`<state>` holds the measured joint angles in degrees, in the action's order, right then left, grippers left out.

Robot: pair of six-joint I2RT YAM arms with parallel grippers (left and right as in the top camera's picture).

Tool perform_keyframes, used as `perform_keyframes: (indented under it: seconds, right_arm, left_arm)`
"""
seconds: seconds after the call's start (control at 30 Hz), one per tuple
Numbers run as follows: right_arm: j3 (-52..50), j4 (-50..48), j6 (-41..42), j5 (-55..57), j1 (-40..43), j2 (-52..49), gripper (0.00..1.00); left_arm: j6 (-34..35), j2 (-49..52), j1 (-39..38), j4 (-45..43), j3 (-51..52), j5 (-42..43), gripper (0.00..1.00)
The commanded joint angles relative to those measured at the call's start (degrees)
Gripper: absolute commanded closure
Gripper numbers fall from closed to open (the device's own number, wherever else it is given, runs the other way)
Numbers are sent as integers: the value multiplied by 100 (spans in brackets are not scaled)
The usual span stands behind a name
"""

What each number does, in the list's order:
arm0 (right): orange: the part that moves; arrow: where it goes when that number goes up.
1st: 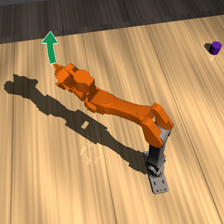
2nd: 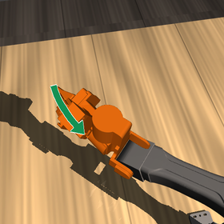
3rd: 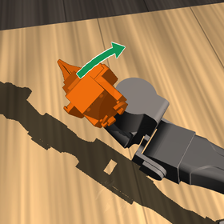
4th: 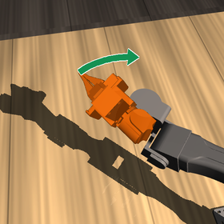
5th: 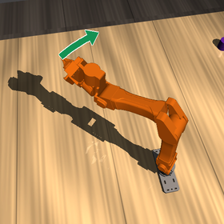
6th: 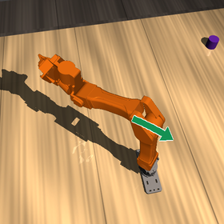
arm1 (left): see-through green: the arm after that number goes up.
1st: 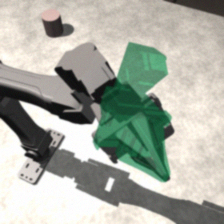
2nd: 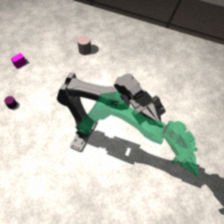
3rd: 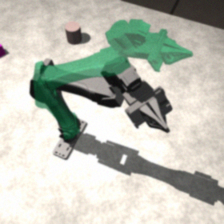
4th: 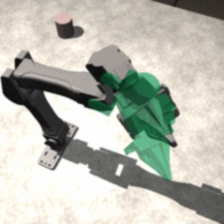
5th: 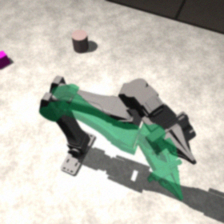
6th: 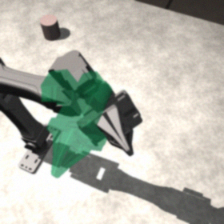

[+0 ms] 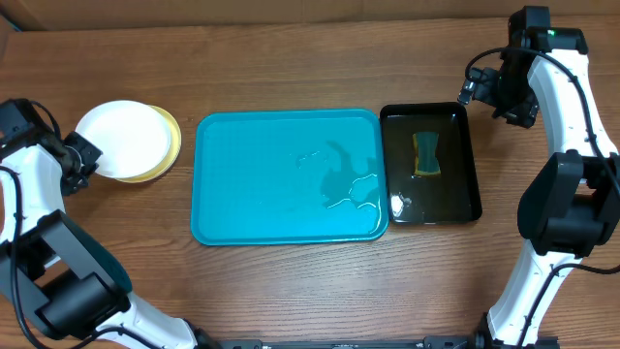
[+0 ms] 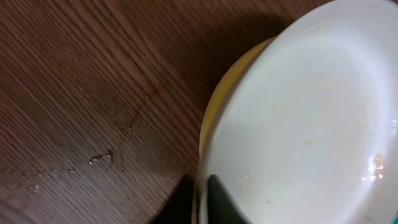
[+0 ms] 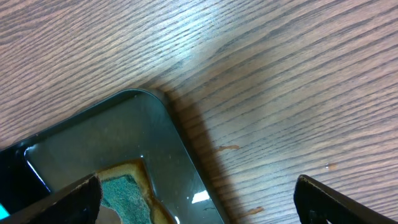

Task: Clean dirty plates on tray and stack at the side
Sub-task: 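Lower the white plate onto the yellow plate stack and release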

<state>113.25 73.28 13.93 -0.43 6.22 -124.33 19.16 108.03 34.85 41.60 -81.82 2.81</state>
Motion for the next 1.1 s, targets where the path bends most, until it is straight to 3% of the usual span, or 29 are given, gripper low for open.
perform_keyframes:
  seconds: [0.0,0.1,0.17,0.4,0.7,1.07]
  right_arm:
    - [131,-15,48,55,-17,192,0]
    - [131,-15,48,57,-17,192,0]
    - [131,-15,48,57,-17,192,0]
    - [131,-15,48,55,-17,192,0]
    - [131,-15,48,55,-17,192,0]
    - [131,-15,48,57,-17,190,0]
  left_arm:
    - [57,33,-39,-103,7,129,50]
    - [52,28,-39,-101,-11,605,17]
    - [57,28,-87,-26,-9,887,7]
    - [-918,28,-831,-98,-9,1510,4]
    - [-933,28,-1816,-98,-9,1462,0]
    - [-933,28,-2100,-96,-9,1462,0]
